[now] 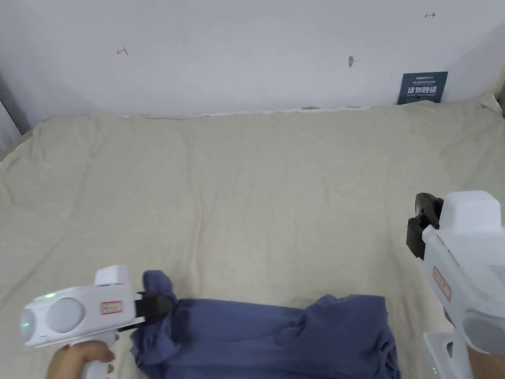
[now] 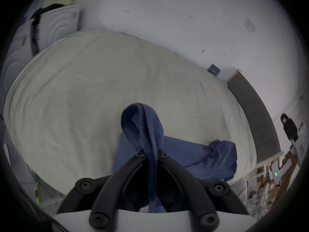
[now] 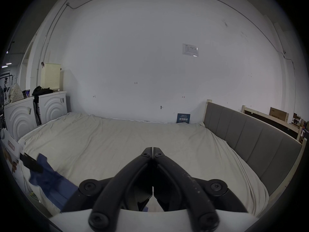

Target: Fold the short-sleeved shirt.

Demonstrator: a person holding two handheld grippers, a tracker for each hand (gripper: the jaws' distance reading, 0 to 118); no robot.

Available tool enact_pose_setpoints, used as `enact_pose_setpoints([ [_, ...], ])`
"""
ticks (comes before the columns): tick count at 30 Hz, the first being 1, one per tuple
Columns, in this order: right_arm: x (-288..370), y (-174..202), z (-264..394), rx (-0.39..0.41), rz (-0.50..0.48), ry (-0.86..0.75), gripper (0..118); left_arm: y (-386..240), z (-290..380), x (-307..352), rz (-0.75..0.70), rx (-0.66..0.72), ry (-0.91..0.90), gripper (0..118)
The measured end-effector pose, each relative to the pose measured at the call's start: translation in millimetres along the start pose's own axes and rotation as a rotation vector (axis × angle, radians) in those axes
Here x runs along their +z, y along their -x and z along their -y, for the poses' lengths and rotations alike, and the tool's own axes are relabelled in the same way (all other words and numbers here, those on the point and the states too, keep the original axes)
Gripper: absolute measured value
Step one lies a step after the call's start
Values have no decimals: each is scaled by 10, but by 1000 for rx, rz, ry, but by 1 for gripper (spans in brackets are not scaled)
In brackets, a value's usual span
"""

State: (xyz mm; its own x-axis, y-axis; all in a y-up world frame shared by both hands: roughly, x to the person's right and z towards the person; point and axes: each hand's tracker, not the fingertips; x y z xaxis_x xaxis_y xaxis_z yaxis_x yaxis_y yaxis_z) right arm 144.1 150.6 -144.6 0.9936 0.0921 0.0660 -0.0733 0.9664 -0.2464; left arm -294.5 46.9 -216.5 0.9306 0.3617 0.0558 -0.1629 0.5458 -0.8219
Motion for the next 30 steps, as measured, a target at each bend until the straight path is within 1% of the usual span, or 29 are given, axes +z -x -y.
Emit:
enact_pose_setpoints([
  [2, 38, -49, 4, -6, 9, -3, 1, -277, 53, -210, 31, -25, 42, 9],
  [3, 55, -78, 6, -7, 16, -3, 1, -291, 62, -394, 43, -38, 58, 9],
  [6, 98, -172, 22, -10, 37, -1, 1, -573, 169, -716, 52, -81, 130, 9],
  [10, 125, -296, 63, -13, 63, 9, 1, -777, 307, -1020, 45, -92, 187, 9],
  [11, 127, -318, 72, -14, 66, 12, 1, -820, 338, -1050, 26, -98, 199, 10],
  [12, 130, -340, 81, -15, 70, 15, 2, -841, 360, -1080, 11, -113, 206, 17],
  [13, 135, -353, 91, -15, 76, 17, 1, -852, 367, -1095, 7, -119, 208, 43],
  [14, 138, -365, 99, -16, 79, 18, 1, -858, 373, -1094, 2, -115, 202, 73],
  [15, 139, -378, 105, -17, 81, 19, 1, -876, 382, -1054, 0, -106, 189, 98],
  [16, 136, -387, 109, -20, 83, 21, 1, -871, 381, -1009, 18, -102, 169, 118],
  [18, 131, -388, 116, -22, 83, 24, 1, -845, 350, -867, 71, -89, 103, 118],
  [19, 126, -388, 117, -23, 83, 25, 1, -833, 326, -773, 82, -76, 69, 114],
  [20, 123, -388, 118, -25, 82, 26, 1, -801, 303, -697, 82, -64, 42, 113],
  [22, 119, -380, 120, -30, 77, 26, 1, -708, 265, -513, 48, -39, -58, 113],
  [23, 117, -374, 118, -31, 75, 25, 1, -681, 259, -397, 14, -31, -129, 110],
  [24, 114, -368, 116, -30, 73, 25, 1, -638, 261, -322, -15, -30, -187, 104],
  [26, 113, -348, 114, -29, 67, 24, 1, -541, 274, -192, -91, -51, -286, 68],
  [28, 100, -336, 111, -25, 61, 26, 1, -510, 290, -180, -170, -92, -310, 16],
  [29, 99, -332, 113, -23, 59, 27, 1, -494, 305, -190, -196, -124, -304, 16],
  [30, 96, -329, 114, -23, 58, 28, 1, -477, 333, -223, -224, -162, -293, 9],
])
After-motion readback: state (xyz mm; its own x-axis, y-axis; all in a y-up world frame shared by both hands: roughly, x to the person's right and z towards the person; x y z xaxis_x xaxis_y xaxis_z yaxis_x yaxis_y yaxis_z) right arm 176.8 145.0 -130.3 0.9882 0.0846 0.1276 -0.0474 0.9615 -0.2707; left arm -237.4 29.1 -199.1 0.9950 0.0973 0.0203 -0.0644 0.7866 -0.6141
